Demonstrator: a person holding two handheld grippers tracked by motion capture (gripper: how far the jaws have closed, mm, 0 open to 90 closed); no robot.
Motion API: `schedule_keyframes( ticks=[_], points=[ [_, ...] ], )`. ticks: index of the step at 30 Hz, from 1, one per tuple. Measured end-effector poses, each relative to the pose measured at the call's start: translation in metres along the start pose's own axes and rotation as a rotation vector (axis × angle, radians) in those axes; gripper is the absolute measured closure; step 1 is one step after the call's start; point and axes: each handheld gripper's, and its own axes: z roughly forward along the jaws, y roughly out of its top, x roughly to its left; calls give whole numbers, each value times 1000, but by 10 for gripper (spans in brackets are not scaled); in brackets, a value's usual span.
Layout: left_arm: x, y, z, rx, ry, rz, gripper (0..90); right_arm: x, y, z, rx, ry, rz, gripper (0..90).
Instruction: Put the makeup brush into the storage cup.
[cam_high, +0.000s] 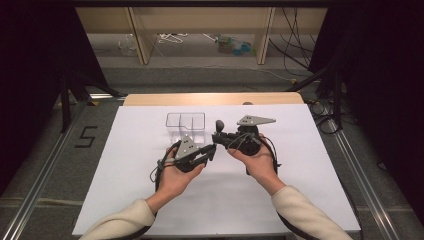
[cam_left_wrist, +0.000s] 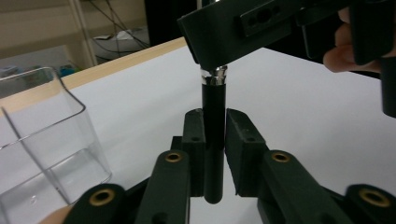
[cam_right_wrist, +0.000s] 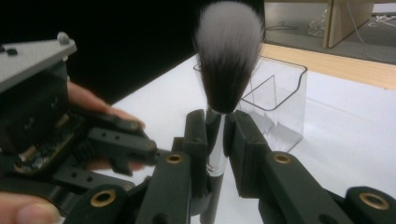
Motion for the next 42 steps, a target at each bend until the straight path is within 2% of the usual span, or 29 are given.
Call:
schedule_keyframes(
  ticks=[4, 5, 7, 11, 16, 20, 28, 30, 35, 38, 39, 42],
  points=[
    [4, -2, -7, -26, -22, 32, 482, 7, 4, -2, 46, -26, -107, 783],
    [3, -3, -8, -35, -42, 26, 416, 10, 5, -2, 53, -24, -127, 783],
    [3, -6, -12, -44, -45, 45, 323, 13, 5, -1, 59, -25, -147, 783],
    [5, -10, -16, -57, -58, 64, 239, 17, 5, 0, 71, -30, -178, 783],
    [5, -10, -12, -86, -59, 42, 204, 21, 5, 0, 82, -41, -208, 783],
    [6, -9, -4, -112, -52, 21, 213, 21, 5, 0, 76, -40, -203, 783],
    [10, -7, 8, -136, -34, -5, 334, 20, 5, 0, 72, -43, -198, 783],
    [10, -7, 11, -144, -33, -21, 377, 20, 5, 0, 69, -43, -195, 782],
    [10, -8, 15, -147, -37, -22, 458, 20, 4, 0, 61, -42, -189, 782],
    [10, -8, 15, -155, -29, -33, 539, 20, 4, 0, 60, -41, -188, 782],
    [11, -8, 15, -155, -37, -22, 567, 20, 4, 0, 60, -40, -188, 782],
    [8, -8, 16, -155, -43, -32, 640, 20, 4, 0, 57, -47, -186, 783]
  ],
)
